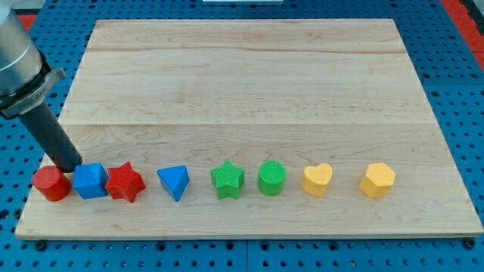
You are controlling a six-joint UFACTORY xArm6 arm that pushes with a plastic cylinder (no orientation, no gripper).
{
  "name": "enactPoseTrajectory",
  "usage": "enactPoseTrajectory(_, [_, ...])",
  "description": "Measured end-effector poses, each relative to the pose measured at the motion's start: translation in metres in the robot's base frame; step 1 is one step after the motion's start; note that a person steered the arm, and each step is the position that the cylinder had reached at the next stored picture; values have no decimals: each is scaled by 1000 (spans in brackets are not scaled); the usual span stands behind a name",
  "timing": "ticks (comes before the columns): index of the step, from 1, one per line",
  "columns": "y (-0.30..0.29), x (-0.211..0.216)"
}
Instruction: Touch the top side of the red circle
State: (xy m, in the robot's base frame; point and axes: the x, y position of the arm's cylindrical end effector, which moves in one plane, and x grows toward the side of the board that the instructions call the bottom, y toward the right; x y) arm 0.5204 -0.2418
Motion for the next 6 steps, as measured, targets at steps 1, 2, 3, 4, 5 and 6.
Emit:
enactPoseTrajectory(1, [0,0])
enactPoseTrajectory(2, [0,3])
enactPoseTrajectory(3, [0,3])
enactPoseTrajectory(4, [0,3])
enactPoseTrajectory(5, [0,3])
enactPoseTrajectory(6, [-19,-18])
